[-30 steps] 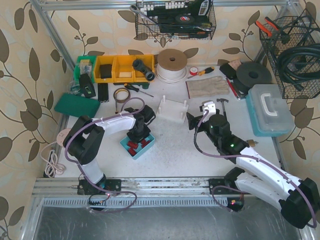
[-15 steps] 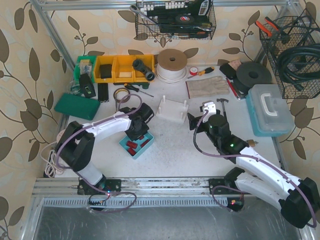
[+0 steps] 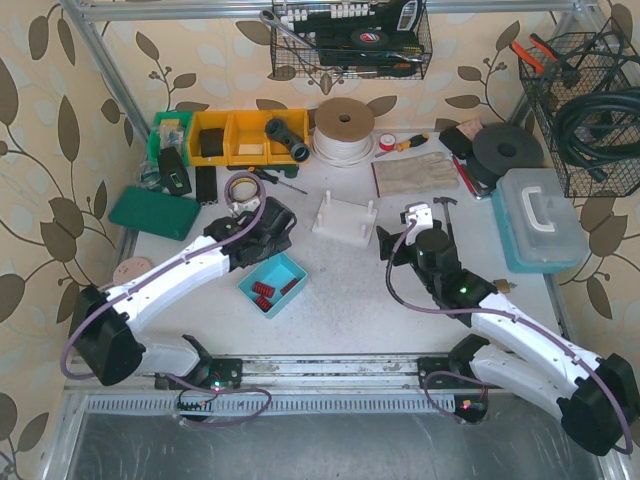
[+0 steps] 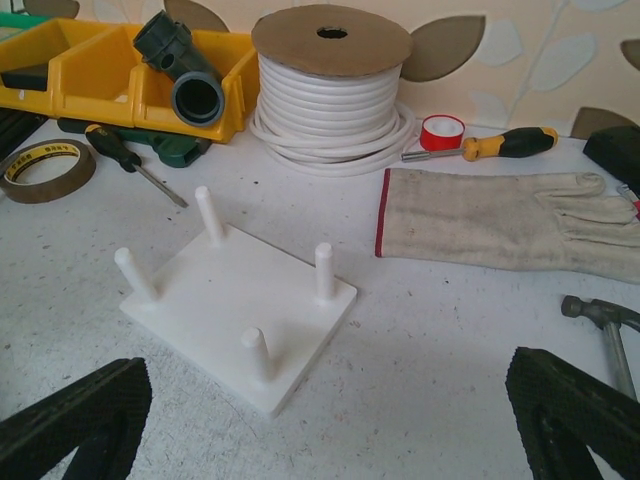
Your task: Install the large spring
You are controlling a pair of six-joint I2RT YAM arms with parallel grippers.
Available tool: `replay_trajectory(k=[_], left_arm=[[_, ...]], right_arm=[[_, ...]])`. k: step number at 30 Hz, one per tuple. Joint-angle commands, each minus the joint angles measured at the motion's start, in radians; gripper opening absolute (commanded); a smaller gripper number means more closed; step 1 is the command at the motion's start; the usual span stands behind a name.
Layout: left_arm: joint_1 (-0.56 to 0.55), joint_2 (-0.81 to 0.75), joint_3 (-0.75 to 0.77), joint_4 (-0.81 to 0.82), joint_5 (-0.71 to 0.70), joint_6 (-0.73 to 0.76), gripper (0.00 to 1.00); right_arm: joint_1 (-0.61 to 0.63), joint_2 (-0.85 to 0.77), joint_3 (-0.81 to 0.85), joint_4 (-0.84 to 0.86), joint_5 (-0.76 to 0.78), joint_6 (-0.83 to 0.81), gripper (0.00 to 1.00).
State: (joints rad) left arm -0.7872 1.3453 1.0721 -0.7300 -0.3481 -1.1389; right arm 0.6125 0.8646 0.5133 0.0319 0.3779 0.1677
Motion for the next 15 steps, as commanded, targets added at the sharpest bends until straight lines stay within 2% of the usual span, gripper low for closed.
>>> replay_trajectory(k=[1,5,9,15], left_arm=[[-0.013,-0.069,0.016,0.126,-0.115,0.257,0.08],[-0.014,-0.091,-0.031,0.267,-0.096,0.461,0.06],[-0.015,-0.112,-0.114,0.465,0.002,0.673,0.02],[-0.017,-0.168,-0.317,0.839,0.231,0.959,0.00]], right_arm=[[0.003,0.008,0.019,-0.020,0.025,0.018,0.95],[0.002,0.019,0.029,-0.028,0.028,0.024,0.96],[0.001,0.039,0.067,-0.064,0.016,0.038,0.99],[-0.012,0.066,0.228,-0.317,-0.077,0.101,0.99]])
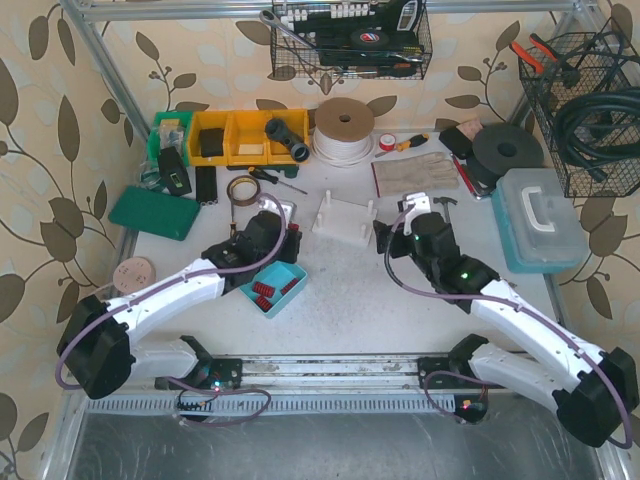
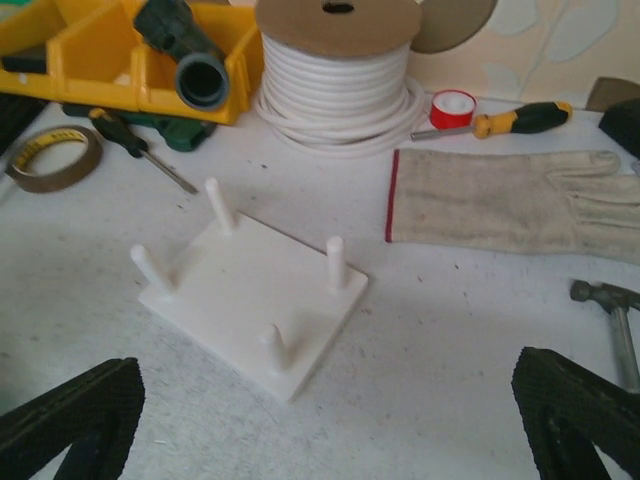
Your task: Install the large spring
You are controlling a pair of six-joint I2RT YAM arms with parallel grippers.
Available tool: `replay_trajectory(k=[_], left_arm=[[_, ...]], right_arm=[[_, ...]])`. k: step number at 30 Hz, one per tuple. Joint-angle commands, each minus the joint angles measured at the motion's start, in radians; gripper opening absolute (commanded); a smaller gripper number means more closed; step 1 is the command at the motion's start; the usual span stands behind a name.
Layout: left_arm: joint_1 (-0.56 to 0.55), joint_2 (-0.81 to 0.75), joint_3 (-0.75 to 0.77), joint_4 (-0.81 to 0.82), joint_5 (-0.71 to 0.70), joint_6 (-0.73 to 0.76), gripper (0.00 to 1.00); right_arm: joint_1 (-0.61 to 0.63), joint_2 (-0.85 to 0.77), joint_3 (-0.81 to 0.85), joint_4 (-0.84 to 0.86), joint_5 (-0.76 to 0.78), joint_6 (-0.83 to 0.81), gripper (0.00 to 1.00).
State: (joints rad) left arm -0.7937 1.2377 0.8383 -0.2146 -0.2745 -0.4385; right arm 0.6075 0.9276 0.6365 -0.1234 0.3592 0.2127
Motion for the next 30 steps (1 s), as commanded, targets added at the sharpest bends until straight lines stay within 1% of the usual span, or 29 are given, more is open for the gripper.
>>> replay_trajectory(k=[1,5,8,10,13,18,21,24,27,30], left_arm=[[-0.010,-0.067,-0.110,0.370,0.179,0.297,0.00],[-0.011,-0.082,-0.193,0.495,0.265,0.451,0.00],[-0.013,-0.084,-0.248,0.592,0.295,0.518,0.00],[-0.017,-0.083,-0.310,0.704,0.342,0.549,0.00],[-0.024,-0.073,-0.395,0.875,0.431,0.613,0.00],[-0.035,-0.032,-0.454,1.004,0.497,0.664,0.00],[-0.036,-0.009,-0.481,1.073,0.530,0.667,0.00],[-0.042,-0.016,-0.482,1.066,0.542,0.668,0.00],[-0.051,-0.030,-0.484,1.053,0.526,0.677,0.00],[-0.056,-0.034,-0.482,1.040,0.512,0.676,0.00]], right_arm=[[-0.009,0.003,0.121,-0.193,-0.074,0.068,0.99],[-0.015,0.016,0.194,-0.307,-0.172,0.088,0.99],[-0.015,0.037,0.232,-0.342,-0.311,0.061,0.97],[-0.014,0.054,0.246,-0.357,-0.362,0.075,0.91],[-0.014,0.056,0.226,-0.312,-0.445,0.102,0.83],[0.006,0.122,0.242,-0.248,-0.624,0.128,0.73],[0.039,0.176,0.276,-0.253,-0.641,0.127,0.65],[0.074,0.216,0.302,-0.251,-0.649,0.134,0.60],[0.120,0.255,0.338,-0.268,-0.622,0.141,0.59],[0.158,0.281,0.365,-0.274,-0.588,0.148,0.60]])
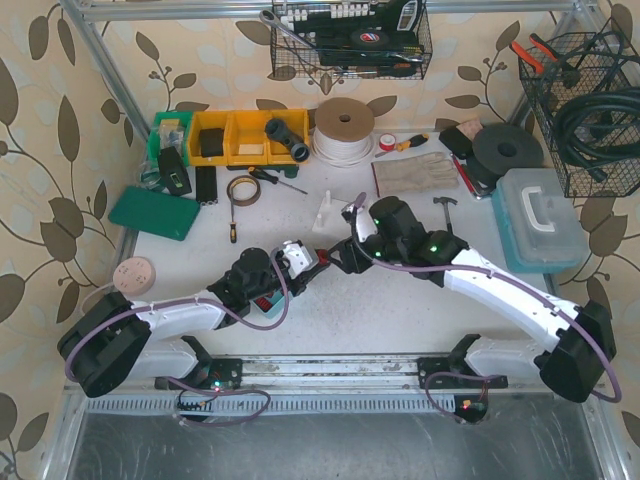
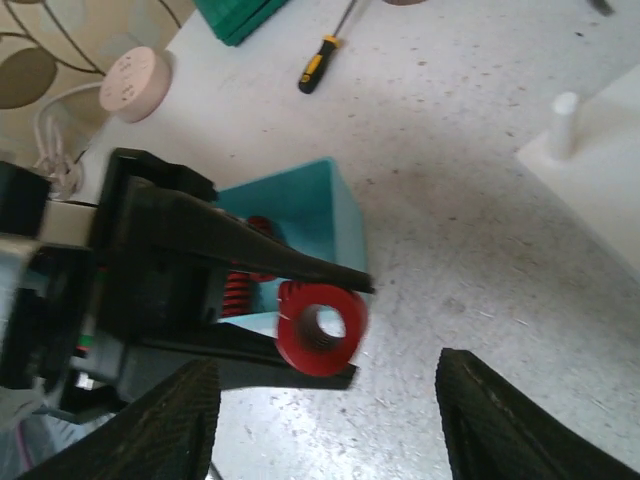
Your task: Install the large spring
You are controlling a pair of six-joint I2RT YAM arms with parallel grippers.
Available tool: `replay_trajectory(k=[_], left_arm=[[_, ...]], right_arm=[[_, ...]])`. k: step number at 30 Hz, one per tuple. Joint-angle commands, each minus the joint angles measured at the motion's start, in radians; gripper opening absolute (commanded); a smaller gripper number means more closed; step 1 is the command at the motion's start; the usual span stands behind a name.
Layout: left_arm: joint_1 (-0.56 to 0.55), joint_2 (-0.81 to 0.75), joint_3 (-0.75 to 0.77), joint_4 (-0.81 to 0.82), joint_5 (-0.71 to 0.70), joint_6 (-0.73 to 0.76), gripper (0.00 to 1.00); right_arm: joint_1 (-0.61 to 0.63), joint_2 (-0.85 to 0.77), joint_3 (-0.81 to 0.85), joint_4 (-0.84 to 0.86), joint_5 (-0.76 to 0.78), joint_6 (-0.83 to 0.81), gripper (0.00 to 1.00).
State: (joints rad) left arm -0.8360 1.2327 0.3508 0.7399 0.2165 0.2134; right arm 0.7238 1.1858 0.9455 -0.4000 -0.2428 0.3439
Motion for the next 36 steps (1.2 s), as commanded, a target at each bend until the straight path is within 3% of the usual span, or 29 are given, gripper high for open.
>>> replay_trajectory(k=[1,10,25,28,35,36], left_arm=[[-0.015,-0.029,0.006,0.084,0.022,0.024,0.00],[-0.018,-0.033,-0.004,0.101,0.016,0.020,0.00],[-0.020,-0.031,-0.015,0.123,0.002,0.025,0.00],[-0.021,-0.030,-0.017,0.130,0.002,0.028,0.00],[-0.021,-0.027,-0.013,0.117,-0.048,0.018,0.00],[-0.021,-0.025,-0.011,0.112,-0.052,0.015,0.06]], right_arm=[[0.049,0.031,0.062,0.003,0.023,0.022,0.61],[0.080,0.107,0.105,-0.046,0.136,0.061,0.63],[0.106,0.271,0.147,-0.020,0.031,0.088,0.54],[0.108,0.286,0.151,-0.019,0.034,0.087,0.45],[0.108,0.263,0.152,-0.016,0.067,0.080,0.09],[0.108,0.253,0.151,-0.016,0.080,0.077,0.05]])
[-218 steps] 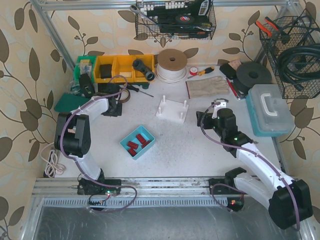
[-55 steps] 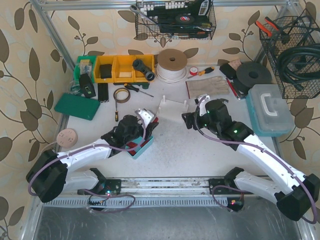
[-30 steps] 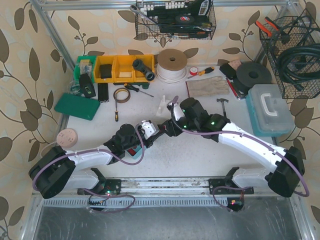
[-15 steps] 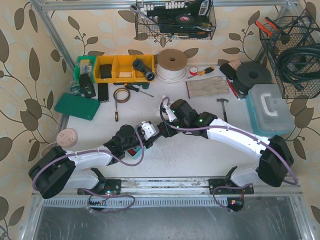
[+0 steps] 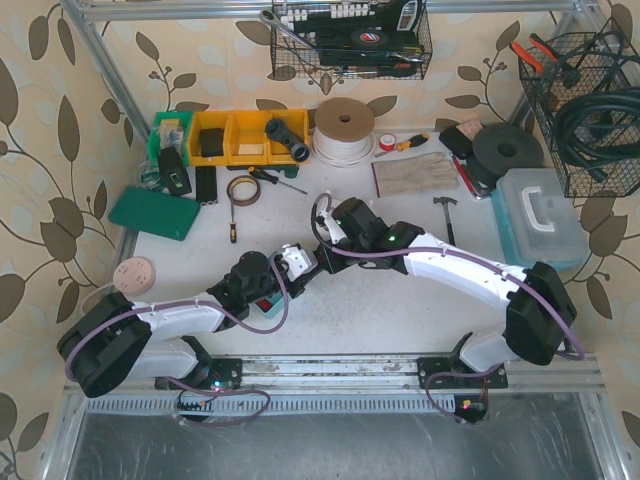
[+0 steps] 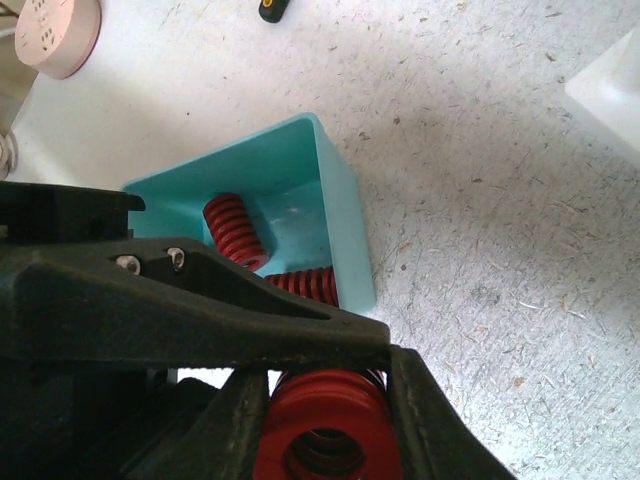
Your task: Install the large spring
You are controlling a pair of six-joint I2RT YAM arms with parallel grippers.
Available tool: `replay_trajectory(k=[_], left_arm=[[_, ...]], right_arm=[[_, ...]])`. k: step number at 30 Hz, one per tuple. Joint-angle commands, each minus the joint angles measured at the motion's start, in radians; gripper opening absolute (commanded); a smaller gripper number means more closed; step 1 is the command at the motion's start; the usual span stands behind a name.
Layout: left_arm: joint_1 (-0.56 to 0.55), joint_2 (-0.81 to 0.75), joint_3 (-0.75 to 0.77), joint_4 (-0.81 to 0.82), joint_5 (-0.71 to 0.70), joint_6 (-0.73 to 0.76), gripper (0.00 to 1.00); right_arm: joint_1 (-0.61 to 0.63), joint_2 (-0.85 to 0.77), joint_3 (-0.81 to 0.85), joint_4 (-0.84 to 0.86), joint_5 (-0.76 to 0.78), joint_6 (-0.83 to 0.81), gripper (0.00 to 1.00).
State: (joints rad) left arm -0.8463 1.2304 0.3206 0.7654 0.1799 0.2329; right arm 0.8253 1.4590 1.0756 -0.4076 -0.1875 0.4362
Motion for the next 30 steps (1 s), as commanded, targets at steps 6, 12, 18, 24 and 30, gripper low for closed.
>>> replay_trajectory(k=[6,12,18,24,30], left_arm=[[-0.011,-0.024,0.019,0.082,-0.138,-0.055,0.64],[-0.010,-0.061,0.036,-0.016,-0.290,-0.083,0.73],[-0.010,-0.085,0.024,-0.064,-0.451,-0.138,0.85],[-0.004,-0.119,0.045,-0.167,-0.594,-0.215,0.99],[0.018,-0.130,0.057,-0.233,-0.643,-0.303,0.98]], right_arm=[[0.005,-0.092,0.029,-0.034,0.136,-0.049,0.00],[-0.009,-0.149,0.044,-0.101,0.337,-0.108,0.00],[-0.144,-0.155,0.054,-0.122,0.371,-0.161,0.00],[-0.300,-0.085,0.078,-0.105,0.330,-0.194,0.00],[-0.423,0.016,0.122,-0.054,0.228,-0.193,0.00]])
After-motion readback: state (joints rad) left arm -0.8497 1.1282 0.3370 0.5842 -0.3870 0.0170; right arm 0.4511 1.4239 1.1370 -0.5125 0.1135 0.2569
